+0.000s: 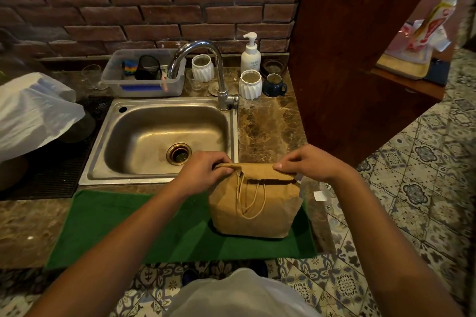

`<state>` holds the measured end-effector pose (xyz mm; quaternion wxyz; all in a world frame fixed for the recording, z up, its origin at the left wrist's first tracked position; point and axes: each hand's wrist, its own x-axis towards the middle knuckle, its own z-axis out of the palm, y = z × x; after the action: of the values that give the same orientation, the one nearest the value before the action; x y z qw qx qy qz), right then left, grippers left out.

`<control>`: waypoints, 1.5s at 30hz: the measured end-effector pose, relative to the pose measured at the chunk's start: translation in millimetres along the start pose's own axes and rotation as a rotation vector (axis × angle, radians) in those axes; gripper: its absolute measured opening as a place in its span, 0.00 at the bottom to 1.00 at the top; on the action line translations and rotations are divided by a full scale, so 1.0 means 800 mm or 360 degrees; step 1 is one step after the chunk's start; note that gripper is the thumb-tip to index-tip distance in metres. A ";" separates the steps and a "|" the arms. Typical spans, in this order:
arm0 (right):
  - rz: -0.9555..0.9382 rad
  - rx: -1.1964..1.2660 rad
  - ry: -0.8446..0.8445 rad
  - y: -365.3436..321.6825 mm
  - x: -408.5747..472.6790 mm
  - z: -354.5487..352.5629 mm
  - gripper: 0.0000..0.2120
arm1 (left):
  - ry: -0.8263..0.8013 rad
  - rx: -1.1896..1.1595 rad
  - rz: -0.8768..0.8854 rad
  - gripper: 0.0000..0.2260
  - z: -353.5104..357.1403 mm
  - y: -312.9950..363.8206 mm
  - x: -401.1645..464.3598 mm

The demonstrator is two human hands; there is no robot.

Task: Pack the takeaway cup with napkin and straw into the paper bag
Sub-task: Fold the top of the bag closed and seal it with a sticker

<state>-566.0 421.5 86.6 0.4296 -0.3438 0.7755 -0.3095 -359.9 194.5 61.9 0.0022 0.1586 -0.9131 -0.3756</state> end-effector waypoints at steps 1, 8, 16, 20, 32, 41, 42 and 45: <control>0.0016 -0.0014 -0.0036 0.000 0.002 -0.001 0.09 | 0.0027 0.0013 0.0006 0.05 0.002 0.000 -0.002; 0.0070 -0.0290 0.0001 0.001 0.010 0.006 0.03 | 0.0128 0.0040 0.0051 0.05 0.009 0.003 -0.007; -0.0125 -0.0614 0.0315 0.003 0.007 0.025 0.05 | -0.0126 -0.0071 -0.0012 0.15 -0.010 0.009 0.001; -0.0249 -0.0615 0.0388 0.001 0.006 0.031 0.05 | -0.0181 0.0247 0.0161 0.16 -0.011 0.028 0.025; -0.0260 -0.0795 0.0300 -0.022 0.013 0.038 0.08 | -0.0090 0.0541 0.0418 0.10 0.005 0.031 0.034; -0.0130 -0.0562 -0.0307 -0.052 0.031 0.021 0.19 | 0.0100 0.0676 0.0696 0.10 0.014 0.031 0.024; -0.0183 -0.0591 -0.0306 -0.052 0.030 0.023 0.19 | 0.0096 0.0665 0.0674 0.10 0.014 0.030 0.022; -0.0361 -0.0824 -0.0204 -0.053 0.032 0.030 0.21 | 0.0064 0.0647 0.0588 0.12 0.012 0.030 0.022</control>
<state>-543.6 372.2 97.2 0.3384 -0.5455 0.7565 -0.1250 -384.3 212.0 69.4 0.0570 -0.0060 -0.9830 -0.1746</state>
